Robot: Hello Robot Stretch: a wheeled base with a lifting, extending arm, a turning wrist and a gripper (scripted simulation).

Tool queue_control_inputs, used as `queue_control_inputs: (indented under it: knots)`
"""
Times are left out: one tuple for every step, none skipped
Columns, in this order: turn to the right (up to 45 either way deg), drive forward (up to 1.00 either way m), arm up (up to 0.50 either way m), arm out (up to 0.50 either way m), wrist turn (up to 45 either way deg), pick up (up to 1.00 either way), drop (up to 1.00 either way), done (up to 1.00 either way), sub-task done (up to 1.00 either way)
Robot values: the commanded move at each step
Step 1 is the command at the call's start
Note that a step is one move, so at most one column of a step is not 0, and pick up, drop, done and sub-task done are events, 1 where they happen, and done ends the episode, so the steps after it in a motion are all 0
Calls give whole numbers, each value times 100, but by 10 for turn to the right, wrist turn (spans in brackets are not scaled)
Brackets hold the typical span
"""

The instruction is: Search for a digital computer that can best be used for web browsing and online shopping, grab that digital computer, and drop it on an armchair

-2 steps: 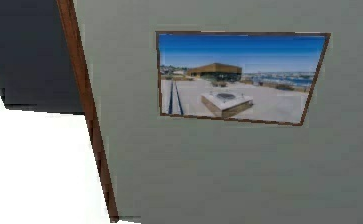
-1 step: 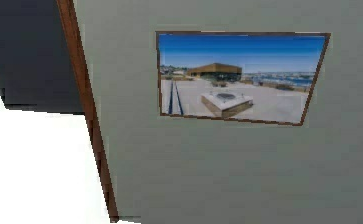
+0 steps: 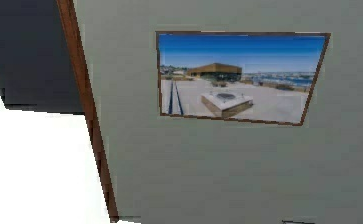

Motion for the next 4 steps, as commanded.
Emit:
queue_control_inputs:
  knots:
    - [0, 0, 0, 0, -420, 0, 0, 0, 0]
    - [0, 0, 0, -34, 0, 0, 0, 0, 0]
    - [450, 0, 0, 0, 0, 0, 0, 0, 0]
    - [450, 0, 0, 0, 0, 0, 0, 0, 0]
